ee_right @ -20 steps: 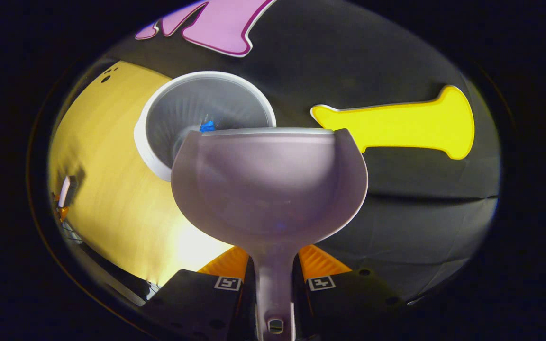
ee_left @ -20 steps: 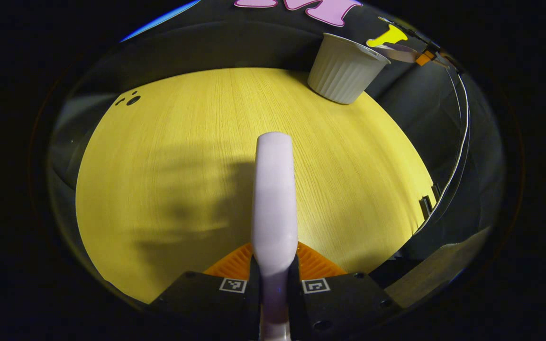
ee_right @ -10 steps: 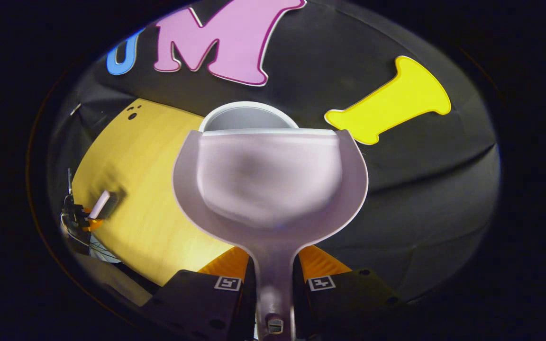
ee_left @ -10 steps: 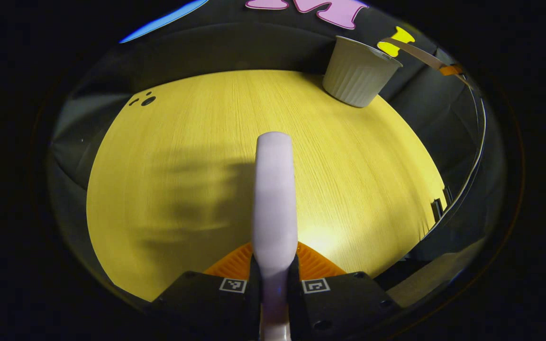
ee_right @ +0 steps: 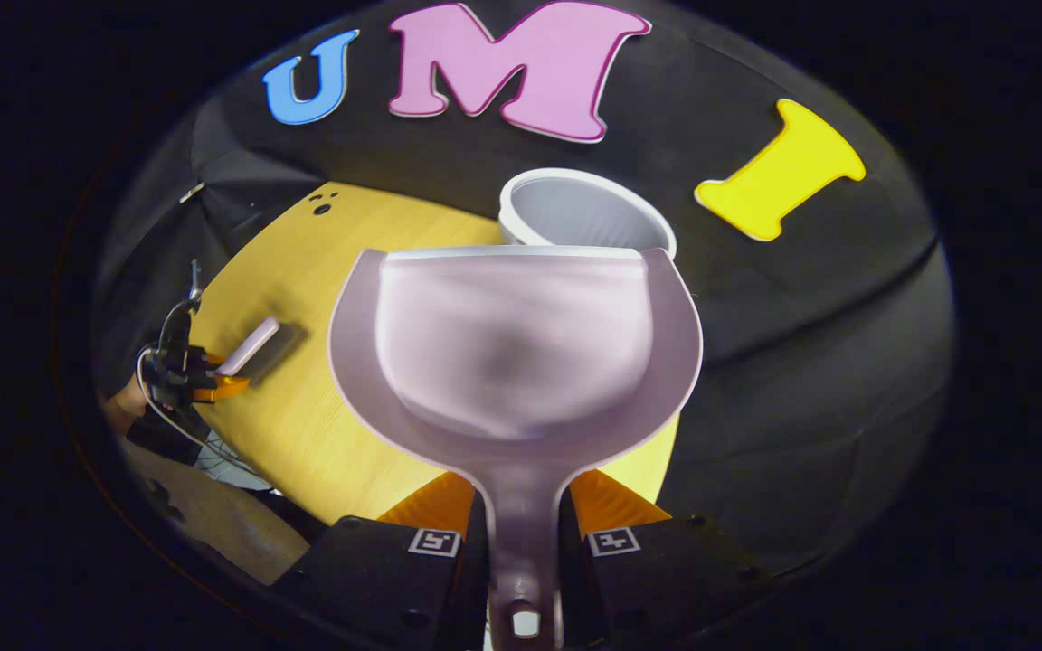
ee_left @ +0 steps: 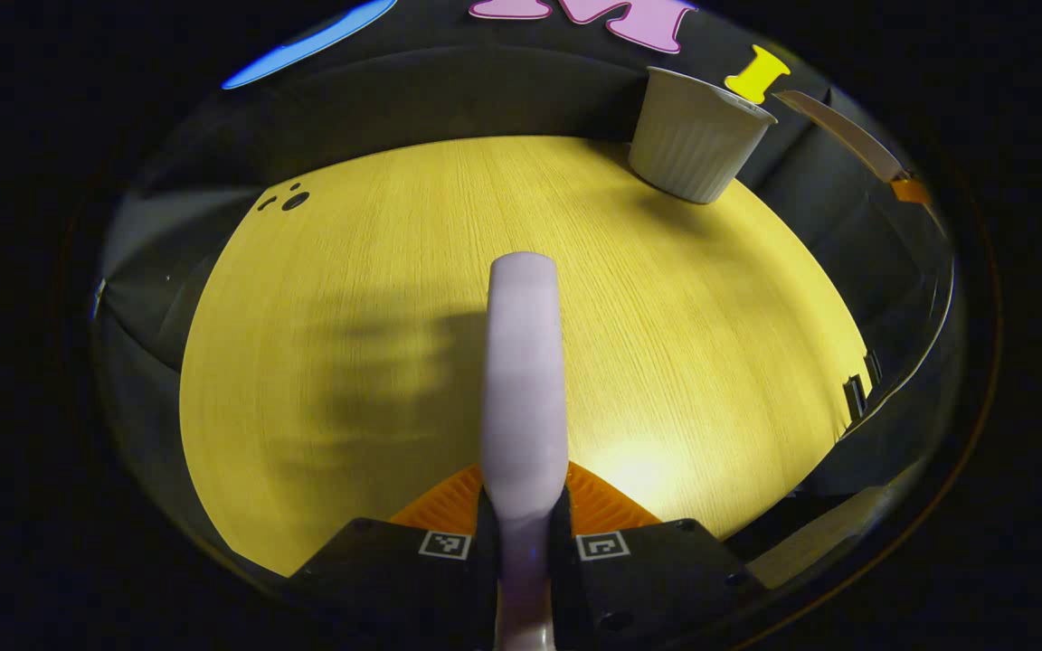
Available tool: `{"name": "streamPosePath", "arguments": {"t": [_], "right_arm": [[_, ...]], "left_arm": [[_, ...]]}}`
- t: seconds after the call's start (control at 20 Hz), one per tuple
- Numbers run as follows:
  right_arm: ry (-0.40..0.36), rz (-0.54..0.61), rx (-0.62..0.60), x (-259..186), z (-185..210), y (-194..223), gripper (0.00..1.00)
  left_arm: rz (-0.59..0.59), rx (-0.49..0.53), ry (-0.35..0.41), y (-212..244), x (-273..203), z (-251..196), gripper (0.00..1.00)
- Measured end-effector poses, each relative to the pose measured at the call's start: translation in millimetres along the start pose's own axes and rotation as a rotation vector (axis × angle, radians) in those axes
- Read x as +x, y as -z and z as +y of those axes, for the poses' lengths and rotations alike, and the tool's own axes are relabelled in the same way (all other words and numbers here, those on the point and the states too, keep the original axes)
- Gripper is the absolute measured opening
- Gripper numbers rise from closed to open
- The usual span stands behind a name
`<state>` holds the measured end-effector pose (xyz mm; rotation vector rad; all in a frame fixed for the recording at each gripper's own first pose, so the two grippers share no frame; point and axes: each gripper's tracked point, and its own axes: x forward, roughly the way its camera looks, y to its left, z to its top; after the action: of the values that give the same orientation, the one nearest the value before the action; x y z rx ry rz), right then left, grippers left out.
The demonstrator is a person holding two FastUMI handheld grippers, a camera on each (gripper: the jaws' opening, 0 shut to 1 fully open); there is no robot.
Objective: Pick up the small broom and dustpan from the desktop, sweep the trash into the dustpan with the broom, and then empty the trash into the garbage bin.
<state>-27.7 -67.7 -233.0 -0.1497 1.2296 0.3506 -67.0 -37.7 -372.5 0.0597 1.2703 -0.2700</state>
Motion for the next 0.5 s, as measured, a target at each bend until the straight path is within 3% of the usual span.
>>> {"name": "streamPosePath", "arguments": {"t": [0.3, 0.4, 0.5], "right_arm": [[-0.095, 0.066, 0.024, 40.0, 74.5, 72.7, 0.39], [-0.103, 0.08, 0.041, 57.4, 92.5, 89.8, 0.34], [-0.104, 0.086, 0.033, 78.9, 109.2, 106.5, 0.36]], "left_arm": [[0.017, 0.004, -0.024, 5.4, 5.6, 0.9, 0.28], [0.024, 0.01, -0.033, 8.6, 9.0, 1.8, 0.28], [0.025, 0.014, -0.037, 10.0, 11.7, 2.4, 0.28]]}}
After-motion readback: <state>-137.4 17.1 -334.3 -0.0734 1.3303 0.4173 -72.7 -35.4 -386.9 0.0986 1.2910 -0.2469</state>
